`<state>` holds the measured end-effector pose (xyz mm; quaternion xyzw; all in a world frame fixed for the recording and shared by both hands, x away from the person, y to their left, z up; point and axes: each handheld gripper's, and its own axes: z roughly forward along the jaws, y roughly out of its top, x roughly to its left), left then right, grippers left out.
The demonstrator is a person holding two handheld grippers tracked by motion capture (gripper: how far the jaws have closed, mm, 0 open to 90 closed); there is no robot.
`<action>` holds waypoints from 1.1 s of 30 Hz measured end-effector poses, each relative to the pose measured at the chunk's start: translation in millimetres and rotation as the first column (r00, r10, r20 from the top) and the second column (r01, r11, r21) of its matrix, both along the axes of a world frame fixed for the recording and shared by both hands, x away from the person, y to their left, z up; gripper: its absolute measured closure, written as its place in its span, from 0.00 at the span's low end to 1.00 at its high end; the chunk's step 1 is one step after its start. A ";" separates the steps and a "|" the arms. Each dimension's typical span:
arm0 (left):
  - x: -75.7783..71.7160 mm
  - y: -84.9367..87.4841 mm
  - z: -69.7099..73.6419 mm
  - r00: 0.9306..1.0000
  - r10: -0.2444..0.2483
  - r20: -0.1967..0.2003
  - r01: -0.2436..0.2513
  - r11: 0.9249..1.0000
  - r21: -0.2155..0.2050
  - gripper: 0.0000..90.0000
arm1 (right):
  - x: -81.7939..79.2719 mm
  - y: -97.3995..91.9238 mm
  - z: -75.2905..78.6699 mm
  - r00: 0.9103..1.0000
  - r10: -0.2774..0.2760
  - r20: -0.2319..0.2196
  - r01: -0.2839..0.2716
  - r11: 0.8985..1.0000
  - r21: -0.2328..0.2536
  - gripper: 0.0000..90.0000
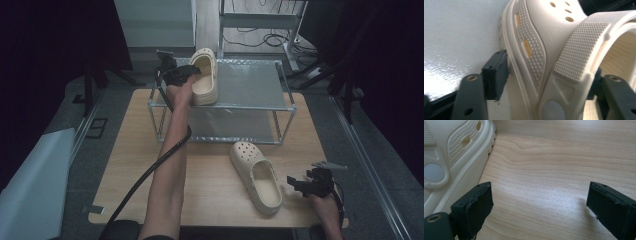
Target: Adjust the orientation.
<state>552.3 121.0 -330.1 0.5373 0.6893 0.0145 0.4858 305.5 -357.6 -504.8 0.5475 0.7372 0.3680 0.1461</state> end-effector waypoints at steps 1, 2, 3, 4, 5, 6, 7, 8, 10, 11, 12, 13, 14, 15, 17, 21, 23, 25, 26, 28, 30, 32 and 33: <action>-0.1 -1.7 0.5 1.000 -0.020 0.016 0.020 1.000 0.002 0.31 | 0.0 0.3 0.0 1.000 -0.001 -0.001 0.001 1.000 0.001 0.08; -0.5 -1.7 1.2 1.000 -0.020 0.021 0.020 1.000 0.004 0.29 | 0.0 0.3 0.0 1.000 0.000 0.000 0.000 1.000 0.001 0.08; -0.6 -1.3 1.5 0.999 -0.026 0.027 0.026 1.000 -0.007 0.29 | 0.0 0.2 0.1 1.000 -0.001 0.001 0.001 1.000 0.001 0.08; -1.0 -0.4 1.6 0.999 -0.031 0.032 0.031 0.999 -0.014 0.27 | -0.1 0.2 0.1 1.000 0.000 0.000 0.000 1.000 0.001 0.08; -1.0 -0.4 1.6 0.999 -0.031 0.032 0.031 0.999 -0.014 0.27 | 0.0 0.1 0.0 1.000 0.000 0.002 0.000 1.000 -0.001 0.08; -2.4 2.2 1.7 0.998 -0.039 0.047 0.041 0.999 -0.032 0.27 | 0.0 0.2 0.0 1.000 0.001 0.002 -0.001 1.000 -0.002 0.08; -2.4 2.2 1.7 0.998 -0.039 0.047 0.041 0.999 -0.032 0.27 | 0.0 0.2 0.0 1.000 0.001 0.002 -0.001 1.000 -0.002 0.08; -3.1 3.4 1.6 0.997 -0.046 0.054 0.048 0.998 -0.038 0.27 | 0.0 0.5 0.1 1.000 0.001 0.001 -0.001 1.000 -0.001 0.08; -5.1 5.0 2.2 0.995 -0.074 0.064 0.076 0.997 -0.027 0.25 | 0.0 0.7 0.1 1.000 0.002 0.000 -0.002 1.000 -0.002 0.08; -6.3 5.6 2.6 0.994 -0.082 0.074 0.084 0.996 -0.025 0.24 | -0.1 0.8 0.2 1.000 0.003 0.000 -0.003 1.000 -0.001 0.08; -6.3 5.6 2.6 0.994 -0.082 0.074 0.084 0.996 -0.025 0.23 | -0.1 0.8 0.3 1.000 0.003 0.001 -0.003 1.000 -0.001 0.08; -8.5 7.3 3.3 0.991 -0.100 0.089 0.102 0.995 -0.017 0.23 | -0.1 0.8 0.4 1.000 0.003 0.002 -0.003 1.000 -0.002 0.08; -9.5 8.5 3.7 0.989 -0.109 0.098 0.111 0.994 -0.014 0.23 | -0.2 0.9 0.6 1.000 0.002 0.001 -0.002 1.000 0.000 0.08; -10.5 9.7 4.5 0.988 -0.117 0.103 0.118 0.993 -0.012 0.22 | -0.2 0.8 0.6 1.000 0.003 0.002 -0.003 1.000 0.000 0.08; -11.7 11.1 5.6 0.983 -0.150 0.109 0.151 0.988 -0.006 0.19 | -0.2 0.9 0.6 1.000 0.004 0.005 -0.004 1.000 -0.002 0.08; -16.0 11.4 8.9 0.975 -0.183 0.129 0.182 0.983 0.018 0.14 | 0.1 1.5 0.2 1.000 0.007 0.003 -0.007 1.000 -0.005 0.08; -17.7 11.0 8.8 0.970 -0.205 0.129 0.204 0.979 0.022 0.10 | 0.1 1.8 0.2 1.000 0.008 0.003 -0.008 1.000 -0.007 0.08; -20.2 10.7 8.4 0.966 -0.223 0.133 0.217 0.974 0.059 0.08 | 0.0 1.9 0.3 1.000 0.009 0.003 -0.009 1.000 -0.007 0.08; -21.4 10.6 7.8 0.962 -0.234 0.138 0.227 0.971 0.069 0.07 | 0.0 1.9 0.2 1.000 0.009 0.002 -0.009 1.000 -0.007 0.08; -22.8 10.8 7.4 0.959 -0.242 0.144 0.233 0.970 0.074 0.07 | 0.1 2.0 0.1 1.000 0.010 0.002 -0.010 1.000 -0.008 0.08; -27.2 13.1 7.0 0.952 -0.256 0.169 0.246 0.966 0.075 0.07 | 0.2 2.4 -0.1 1.000 0.011 0.002 -0.011 1.000 -0.008 0.09; -28.7 14.0 7.2 0.949 -0.263 0.173 0.253 0.964 0.081 0.07 | 0.3 2.5 -0.1 1.000 0.013 0.000 -0.013 1.000 -0.008 0.09; -32.1 15.6 7.9 0.943 -0.277 0.184 0.264 0.960 0.088 0.07 | 0.3 2.6 -0.2 1.000 0.014 0.000 -0.014 1.000 -0.009 0.09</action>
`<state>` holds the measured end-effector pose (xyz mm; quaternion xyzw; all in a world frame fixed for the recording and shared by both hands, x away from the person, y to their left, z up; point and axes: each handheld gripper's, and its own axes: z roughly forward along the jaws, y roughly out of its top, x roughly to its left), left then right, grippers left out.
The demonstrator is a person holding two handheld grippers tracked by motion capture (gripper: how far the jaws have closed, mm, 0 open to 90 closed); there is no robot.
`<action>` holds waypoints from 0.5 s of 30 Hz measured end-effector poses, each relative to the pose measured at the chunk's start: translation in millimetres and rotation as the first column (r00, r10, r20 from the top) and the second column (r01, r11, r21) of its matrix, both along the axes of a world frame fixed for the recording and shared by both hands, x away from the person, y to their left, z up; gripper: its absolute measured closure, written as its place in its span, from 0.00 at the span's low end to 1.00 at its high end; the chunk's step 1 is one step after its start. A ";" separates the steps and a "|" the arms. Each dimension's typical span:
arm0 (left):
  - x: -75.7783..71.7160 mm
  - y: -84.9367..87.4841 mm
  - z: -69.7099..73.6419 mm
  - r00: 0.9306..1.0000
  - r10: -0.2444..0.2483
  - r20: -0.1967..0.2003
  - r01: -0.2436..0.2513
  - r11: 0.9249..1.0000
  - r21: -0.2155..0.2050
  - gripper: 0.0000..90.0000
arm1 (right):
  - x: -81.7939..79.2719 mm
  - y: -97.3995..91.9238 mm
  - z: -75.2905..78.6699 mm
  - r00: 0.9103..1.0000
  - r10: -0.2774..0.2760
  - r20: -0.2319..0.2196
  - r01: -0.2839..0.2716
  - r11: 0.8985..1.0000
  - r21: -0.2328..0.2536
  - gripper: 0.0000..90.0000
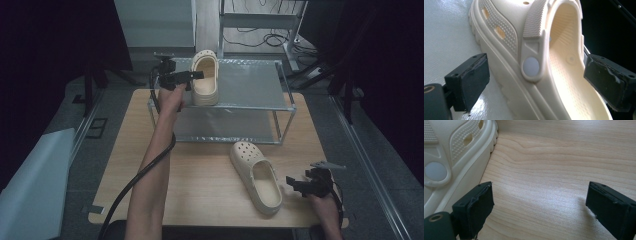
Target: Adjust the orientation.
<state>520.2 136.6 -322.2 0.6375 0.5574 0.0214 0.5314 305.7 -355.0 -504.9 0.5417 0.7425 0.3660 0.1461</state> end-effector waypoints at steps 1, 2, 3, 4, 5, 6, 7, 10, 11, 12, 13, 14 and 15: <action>0.0 0.0 0.0 1.000 0.000 0.000 0.000 1.000 0.000 0.07 | 0.0 0.0 0.0 1.000 0.000 0.000 0.000 1.000 0.000 0.09; -3.9 1.4 1.2 1.000 -0.016 0.010 0.016 1.000 0.005 0.07 | 0.0 0.2 0.0 1.000 0.001 0.000 -0.001 1.000 0.000 0.09; -6.0 2.1 1.9 1.000 -0.023 0.015 0.023 1.000 0.012 0.07 | 0.1 0.3 -0.1 1.000 0.002 0.001 -0.002 1.000 -0.001 0.09; -8.6 2.6 2.4 0.999 -0.026 0.023 0.025 0.999 0.019 0.06 | 0.0 0.6 -0.1 1.000 0.001 -0.002 -0.001 1.000 0.000 0.09; -8.6 2.6 2.4 0.999 -0.026 0.023 0.025 0.999 0.019 0.06 | 0.0 0.6 -0.1 1.000 0.001 -0.002 -0.001 1.000 0.000 0.09; -13.6 3.7 3.0 0.998 -0.033 0.044 0.031 0.999 0.025 0.05 | 0.0 0.8 -0.2 1.000 0.003 0.000 -0.003 1.000 -0.004 0.09; -13.6 3.7 3.0 0.998 -0.033 0.044 0.031 0.999 0.025 0.05 | 0.0 0.8 -0.2 1.000 0.003 0.000 -0.003 1.000 -0.004 0.09; -22.2 4.7 2.0 0.997 -0.065 0.044 0.064 0.998 0.004 0.02 | 0.0 1.2 -0.2 1.000 0.003 0.001 -0.003 1.000 -0.006 0.09; -24.3 4.7 1.7 0.996 -0.072 0.044 0.072 0.997 0.000 0.02 | 0.0 1.5 -0.2 1.000 0.004 -0.001 -0.004 1.000 -0.007 0.09; -24.3 4.7 1.7 0.996 -0.072 0.044 0.072 0.997 0.000 0.01 | 0.0 1.5 -0.2 1.000 0.004 -0.001 -0.004 1.000 -0.007 0.09; -26.4 4.6 1.4 0.996 -0.080 0.043 0.080 0.997 -0.002 0.01 | -0.1 1.6 -0.1 1.000 0.005 -0.002 -0.005 1.000 -0.007 0.09; -30.9 4.4 1.7 0.995 -0.089 0.050 0.089 0.996 0.005 0.00 | 0.0 2.0 -0.1 1.000 0.003 0.001 -0.003 1.000 -0.007 0.09; -33.4 4.7 1.8 0.994 -0.093 0.054 0.092 0.996 0.010 0.00 | 0.1 1.9 -0.2 1.000 0.006 0.003 -0.006 1.000 -0.010 0.09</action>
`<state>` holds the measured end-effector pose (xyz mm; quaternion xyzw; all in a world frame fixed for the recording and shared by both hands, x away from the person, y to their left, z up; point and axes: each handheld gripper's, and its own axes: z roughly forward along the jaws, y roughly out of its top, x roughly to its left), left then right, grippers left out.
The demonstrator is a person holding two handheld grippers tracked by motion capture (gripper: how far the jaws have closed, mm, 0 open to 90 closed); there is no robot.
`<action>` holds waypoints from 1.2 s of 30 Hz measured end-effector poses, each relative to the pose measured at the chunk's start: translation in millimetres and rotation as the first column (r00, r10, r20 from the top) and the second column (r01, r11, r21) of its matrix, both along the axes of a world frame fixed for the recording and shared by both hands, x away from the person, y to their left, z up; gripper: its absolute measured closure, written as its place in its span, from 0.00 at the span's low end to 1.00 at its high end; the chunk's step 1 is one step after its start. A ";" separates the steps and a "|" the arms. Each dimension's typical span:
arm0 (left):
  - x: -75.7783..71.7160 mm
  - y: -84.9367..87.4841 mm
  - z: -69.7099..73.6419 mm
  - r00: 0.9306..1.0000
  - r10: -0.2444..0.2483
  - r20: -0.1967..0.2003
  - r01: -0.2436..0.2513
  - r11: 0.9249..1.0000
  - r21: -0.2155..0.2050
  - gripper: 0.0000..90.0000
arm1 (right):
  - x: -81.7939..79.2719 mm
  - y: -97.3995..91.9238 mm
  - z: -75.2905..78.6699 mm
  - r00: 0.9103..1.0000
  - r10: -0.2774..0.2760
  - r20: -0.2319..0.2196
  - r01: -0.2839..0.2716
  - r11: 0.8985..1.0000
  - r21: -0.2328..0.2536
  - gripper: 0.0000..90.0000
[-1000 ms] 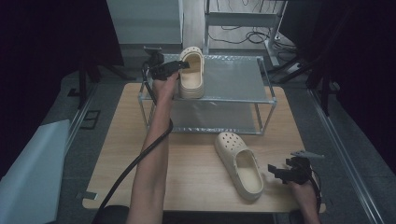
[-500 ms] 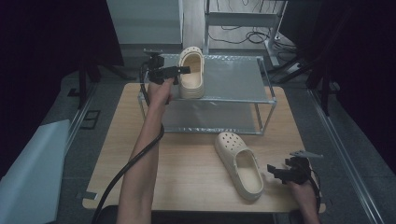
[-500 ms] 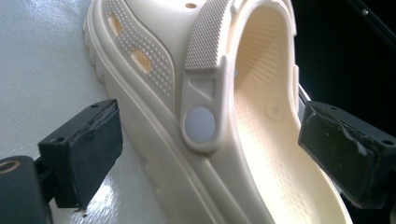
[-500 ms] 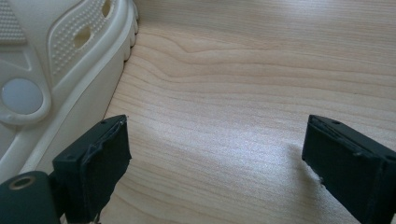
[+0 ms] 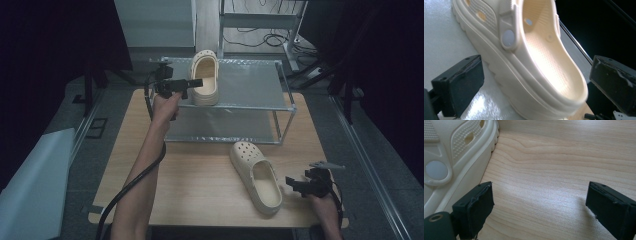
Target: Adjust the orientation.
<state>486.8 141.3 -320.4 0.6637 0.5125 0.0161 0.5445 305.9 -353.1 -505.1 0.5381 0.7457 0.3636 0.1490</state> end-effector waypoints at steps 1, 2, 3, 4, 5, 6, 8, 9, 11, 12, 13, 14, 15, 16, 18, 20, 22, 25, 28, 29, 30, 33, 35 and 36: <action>-2.4 0.3 -0.1 1.000 -0.001 0.003 0.001 1.000 0.003 0.00 | 0.0 0.0 0.0 1.000 0.000 0.001 0.000 1.000 0.000 0.09; -4.6 0.7 -0.5 1.000 -0.006 0.001 0.006 1.000 0.006 0.00 | -0.2 0.1 0.1 1.000 0.000 -0.002 0.000 1.000 0.001 0.09; -7.0 1.3 -0.9 1.000 -0.010 -0.001 0.010 1.000 0.003 0.00 | -0.2 -0.1 0.3 1.000 0.001 -0.003 -0.001 1.000 0.000 0.09; -9.5 2.1 -1.3 1.000 -0.011 0.001 0.011 1.000 0.001 0.00 | -0.2 -0.1 0.3 1.000 0.000 -0.002 0.000 1.000 0.002 0.09; -9.5 2.1 -1.3 1.000 -0.011 0.001 0.011 1.000 0.001 0.00 | -0.2 -0.1 0.3 1.000 0.000 -0.002 0.000 1.000 0.002 0.09; -14.5 3.7 -2.0 1.000 -0.017 0.006 0.017 1.000 -0.004 0.00 | -0.2 0.2 0.2 1.000 0.001 -0.001 -0.001 1.000 0.000 0.09; -19.3 4.4 -2.9 1.000 -0.023 0.009 0.023 1.000 -0.001 0.00 | -0.4 0.3 0.4 1.000 0.003 -0.002 -0.003 1.000 -0.001 0.09; -21.6 4.9 -3.2 1.000 -0.027 0.011 0.027 1.000 0.002 0.00 | -0.3 0.4 0.2 1.000 0.001 0.002 -0.001 1.000 -0.001 0.09; -23.9 5.4 -3.5 0.999 -0.029 0.014 0.029 1.000 0.001 0.00 | -0.3 0.3 0.3 1.000 0.002 0.002 -0.002 1.000 -0.002 0.09; -28.0 5.8 -4.0 0.999 -0.034 0.016 0.034 0.999 0.003 0.00 | -0.4 0.1 0.5 1.000 0.004 -0.001 -0.004 1.000 -0.004 0.09; -30.0 6.5 -4.0 0.999 -0.035 0.021 0.035 0.999 0.010 0.00 | -0.4 0.2 0.4 1.000 0.003 -0.002 -0.003 1.000 -0.004 0.09; -31.8 7.1 -4.2 0.999 -0.038 0.026 0.037 0.999 0.013 0.00 | -0.4 0.2 0.4 1.000 0.003 -0.002 -0.003 1.000 -0.004 0.09; -33.9 7.6 -4.3 0.999 -0.037 0.028 0.037 0.999 0.012 0.00 | -0.3 0.2 0.2 1.000 0.004 -0.002 -0.004 1.000 -0.005 0.09; -35.9 8.2 -4.8 0.999 -0.039 0.033 0.039 0.999 0.010 0.00 | -0.4 0.3 0.2 1.000 0.005 -0.002 -0.005 1.000 -0.006 0.09; -40.3 8.4 -6.3 0.998 -0.044 0.036 0.043 0.999 0.012 0.00 | -0.4 0.2 0.2 1.000 0.004 -0.003 -0.004 1.000 -0.004 0.09; -42.3 8.6 -7.7 0.998 -0.049 0.039 0.049 0.999 0.010 0.00 | -0.4 0.2 0.1 1.000 0.004 -0.003 -0.004 1.000 -0.004 0.09; -48.5 9.1 -12.9 0.998 -0.057 0.039 0.057 0.998 0.005 0.00 | -0.5 0.2 0.2 1.000 0.004 -0.004 -0.004 1.000 -0.003 0.09; -54.5 9.4 -17.9 0.997 -0.065 0.040 0.064 0.998 0.005 0.00 | -0.6 0.5 0.4 1.000 0.005 -0.003 -0.005 1.000 -0.004 0.09; -60.8 10.1 -21.8 0.997 -0.068 0.047 0.067 0.998 0.008 0.00 | -0.6 0.7 0.3 1.000 0.005 -0.004 -0.005 1.000 -0.005 0.09; -60.8 10.1 -21.8 0.997 -0.068 0.047 0.067 0.998 0.008 0.00 | -0.6 0.7 0.3 1.000 0.005 -0.004 -0.005 1.000 -0.005 0.09; -65.7 10.1 -23.8 0.996 -0.072 0.054 0.071 0.997 0.027 0.00 | -0.6 0.6 0.3 1.000 0.005 -0.004 -0.005 1.000 -0.005 0.09; -72.8 10.8 -26.9 0.995 -0.077 0.063 0.075 0.996 0.042 0.00 | -0.7 0.2 0.3 1.000 0.004 -0.003 -0.004 1.000 -0.004 0.09; -77.2 11.5 -28.7 0.995 -0.077 0.069 0.073 0.996 0.049 0.00 | -0.7 0.3 0.3 1.000 0.004 -0.003 -0.004 1.000 -0.005 0.09; -79.1 11.8 -29.7 0.994 -0.079 0.073 0.076 0.996 0.050 0.00 | -0.7 0.5 0.3 1.000 0.004 -0.004 -0.004 1.000 -0.006 0.09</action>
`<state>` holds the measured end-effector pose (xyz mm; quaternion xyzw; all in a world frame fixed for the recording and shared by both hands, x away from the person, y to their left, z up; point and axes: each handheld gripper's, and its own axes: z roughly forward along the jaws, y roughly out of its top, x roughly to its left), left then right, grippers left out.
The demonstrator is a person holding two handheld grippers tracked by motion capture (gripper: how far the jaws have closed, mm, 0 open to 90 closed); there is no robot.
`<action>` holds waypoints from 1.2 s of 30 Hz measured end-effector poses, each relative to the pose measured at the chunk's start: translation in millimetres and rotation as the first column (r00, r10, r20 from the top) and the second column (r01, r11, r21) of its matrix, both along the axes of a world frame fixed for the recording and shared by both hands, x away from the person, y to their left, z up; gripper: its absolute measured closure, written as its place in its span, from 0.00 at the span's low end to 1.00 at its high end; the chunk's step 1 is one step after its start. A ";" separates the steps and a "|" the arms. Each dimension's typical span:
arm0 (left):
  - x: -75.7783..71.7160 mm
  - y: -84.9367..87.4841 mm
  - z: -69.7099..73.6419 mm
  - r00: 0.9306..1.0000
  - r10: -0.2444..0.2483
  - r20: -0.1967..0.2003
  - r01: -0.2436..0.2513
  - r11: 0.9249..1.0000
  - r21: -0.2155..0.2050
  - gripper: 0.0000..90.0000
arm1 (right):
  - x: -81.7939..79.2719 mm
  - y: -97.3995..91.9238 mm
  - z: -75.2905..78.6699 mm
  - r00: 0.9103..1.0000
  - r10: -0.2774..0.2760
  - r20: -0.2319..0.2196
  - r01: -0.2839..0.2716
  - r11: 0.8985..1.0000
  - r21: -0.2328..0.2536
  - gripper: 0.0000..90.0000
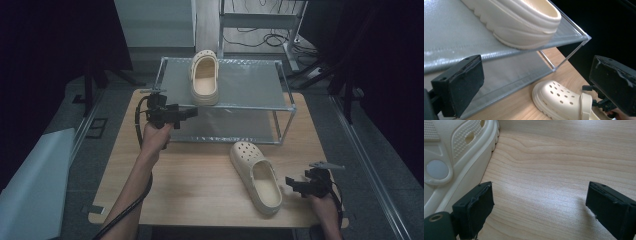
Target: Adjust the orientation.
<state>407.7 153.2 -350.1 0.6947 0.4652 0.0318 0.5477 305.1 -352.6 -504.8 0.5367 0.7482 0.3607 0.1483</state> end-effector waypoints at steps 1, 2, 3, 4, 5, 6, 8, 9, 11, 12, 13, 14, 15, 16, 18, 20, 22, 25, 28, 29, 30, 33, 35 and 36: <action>-1.9 0.4 -1.1 1.000 -0.001 0.005 0.001 1.000 -0.001 0.00 | 0.0 0.1 0.0 1.000 0.001 0.000 -0.001 1.000 -0.001 0.09; -3.8 0.7 -2.1 1.000 -0.002 0.010 0.002 1.000 0.001 0.00 | 0.0 0.2 0.0 1.000 0.001 0.000 -0.001 1.000 -0.001 0.09; -3.8 0.7 -2.1 1.000 -0.002 0.010 0.002 1.000 0.001 0.00 | 0.0 0.2 0.0 1.000 0.002 0.001 -0.002 1.000 -0.001 0.09; -7.5 0.2 -4.3 1.000 -0.007 0.017 0.006 1.000 0.015 0.00 | 0.0 0.2 0.0 1.000 0.002 0.001 -0.002 1.000 -0.001 0.09; -7.5 0.2 -4.3 1.000 -0.007 0.017 0.006 1.000 0.015 0.00 | 0.0 0.2 0.1 1.000 0.001 0.001 -0.001 1.000 -0.001 0.09; -11.6 -0.9 -6.7 1.000 -0.008 0.026 0.007 0.999 0.037 0.00 | -0.1 0.2 0.2 1.000 0.000 0.001 0.000 1.000 -0.001 0.09; -15.4 -1.9 -9.9 0.999 -0.014 0.034 0.012 0.998 0.054 0.00 | -0.2 0.1 0.3 1.000 0.000 0.003 0.000 1.000 -0.001 0.09; -17.4 -2.3 -11.5 0.999 -0.014 0.038 0.011 0.998 0.064 0.00 | -0.1 0.3 0.1 1.000 0.001 0.007 -0.001 1.000 -0.002 0.09; -21.6 -2.7 -15.1 0.999 -0.016 0.050 0.012 0.997 0.080 0.00 | -0.3 0.3 0.5 1.000 0.005 0.008 -0.005 1.000 -0.001 0.09; -23.5 -2.9 -17.1 0.999 -0.016 0.051 0.011 0.996 0.089 0.00 | -0.4 0.3 0.7 1.000 0.006 0.009 -0.006 1.000 -0.001 0.09; -25.4 -2.9 -19.2 0.998 -0.016 0.056 0.010 0.995 0.098 0.00 | -0.4 0.4 0.4 1.000 0.006 0.012 -0.006 1.000 0.000 0.09; -27.2 -2.8 -21.4 0.998 -0.015 0.059 0.009 0.995 0.103 0.00 | -0.5 0.4 0.4 1.000 0.006 0.010 -0.006 1.000 0.001 0.09; -28.9 -2.8 -23.5 0.998 -0.016 0.060 0.009 0.994 0.107 0.00 | -0.5 0.5 0.3 1.000 0.005 0.008 -0.005 1.000 0.001 0.09; -28.9 -2.8 -23.5 0.998 -0.016 0.060 0.009 0.994 0.107 0.00 | -0.5 0.5 0.3 1.000 0.006 0.008 -0.006 1.000 0.001 0.09; -33.9 -2.3 -29.1 0.998 -0.013 0.065 0.005 0.993 0.118 0.00 | -0.5 0.5 0.5 1.000 0.006 0.010 -0.006 1.000 0.000 0.09; -37.0 -2.2 -32.6 0.998 -0.011 0.069 0.002 0.992 0.128 0.00 | -0.7 1.0 0.5 1.000 0.002 0.008 -0.002 1.000 0.004 0.09; -40.1 -1.6 -36.0 0.997 -0.009 0.075 -0.001 0.991 0.134 0.00 | -0.7 0.8 0.6 1.000 0.003 0.005 -0.003 1.000 0.004 0.09; -43.0 -0.9 -39.6 0.997 -0.004 0.076 -0.006 0.991 0.132 0.00 | -0.7 1.0 0.5 1.000 0.002 0.006 -0.002 1.000 0.005 0.09; -48.9 0.2 -48.2 0.997 -0.004 0.079 -0.007 0.990 0.139 0.00 | -0.9 1.2 0.5 1.000 0.006 0.008 -0.006 1.000 0.000 0.09; -50.5 0.2 -50.5 0.997 -0.001 0.079 -0.010 0.990 0.142 0.00 | -0.9 1.4 0.6 1.000 0.008 0.008 -0.008 1.000 0.000 0.09; -51.9 0.6 -53.1 0.997 0.000 0.079 -0.011 0.990 0.143 0.00 | -0.9 1.6 0.7 1.000 0.010 0.008 -0.010 1.000 -0.001 0.09; -55.6 2.2 -60.8 0.997 0.002 0.073 -0.012 0.990 0.139 0.00 | -1.1 2.3 1.0 1.000 0.013 0.011 -0.013 1.000 -0.001 0.09; -58.2 3.5 -66.0 0.997 0.007 0.071 -0.017 0.989 0.144 0.00 | -1.3 2.6 1.3 1.000 0.015 0.014 -0.015 1.000 0.000 0.09; -58.2 3.5 -66.0 0.997 0.007 0.071 -0.017 0.989 0.144 0.00 | -1.3 2.7 1.4 1.000 0.015 0.014 -0.015 1.000 0.000 0.09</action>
